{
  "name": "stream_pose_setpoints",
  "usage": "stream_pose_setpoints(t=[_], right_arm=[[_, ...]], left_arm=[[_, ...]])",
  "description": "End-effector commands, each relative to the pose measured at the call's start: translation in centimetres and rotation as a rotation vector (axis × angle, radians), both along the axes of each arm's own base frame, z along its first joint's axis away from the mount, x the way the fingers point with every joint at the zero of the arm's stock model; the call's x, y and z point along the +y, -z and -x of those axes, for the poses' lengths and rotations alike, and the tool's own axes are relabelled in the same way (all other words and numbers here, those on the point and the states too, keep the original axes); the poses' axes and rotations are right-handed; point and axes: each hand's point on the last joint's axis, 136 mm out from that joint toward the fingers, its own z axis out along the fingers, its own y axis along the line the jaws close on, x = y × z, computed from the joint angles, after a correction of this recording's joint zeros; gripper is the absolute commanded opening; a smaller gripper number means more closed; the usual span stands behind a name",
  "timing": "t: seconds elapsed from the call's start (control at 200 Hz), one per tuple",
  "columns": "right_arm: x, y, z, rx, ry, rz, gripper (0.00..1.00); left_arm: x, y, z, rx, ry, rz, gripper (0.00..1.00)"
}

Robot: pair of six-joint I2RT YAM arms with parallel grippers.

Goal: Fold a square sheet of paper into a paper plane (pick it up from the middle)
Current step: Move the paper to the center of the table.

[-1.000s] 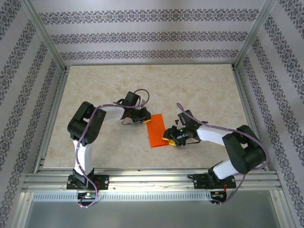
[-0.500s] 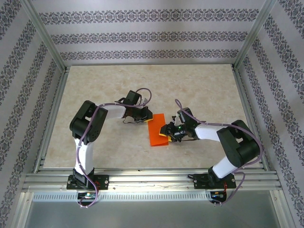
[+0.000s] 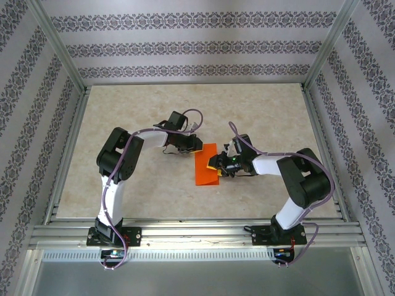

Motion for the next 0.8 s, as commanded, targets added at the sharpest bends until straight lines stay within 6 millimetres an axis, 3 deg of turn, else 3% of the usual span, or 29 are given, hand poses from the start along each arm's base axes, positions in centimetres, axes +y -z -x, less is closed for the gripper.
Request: stream_pose_setpoints(t=[0.0,0.185,0.44,0.644,0.799], right_arm=[[0.4,-0.7,-1.1,-0.034,-0.007,-0.043,0.33],[0.0,-0.7,-1.6,-0.036,0.007,-0.053,0.31],[-0.2,-0.8,-1.9,-0.031,0.001,-0.084,0.31],[-0.1,-1.2,-2.1,-0.036,-0.005,-0.101,0.29],[-0.2,-1.5,-2.2,-0.040,0.000,-0.105,0.29]], left_arm=[[0.0,-2.9,-0.5,-0.064,0.025,0.008,0.27],[0.2,-7.0,0.2,-0.176,0.011,0.008,0.36],[0.1,-8.5,5.9,-0.381,0.109,-0.083,0.41],[-2.8,-7.1,13.2,-0.645,0.318,-0.229,0.46],[-3.6,-4.5,15.2,-0.732,0.421,-0.439,0.51]])
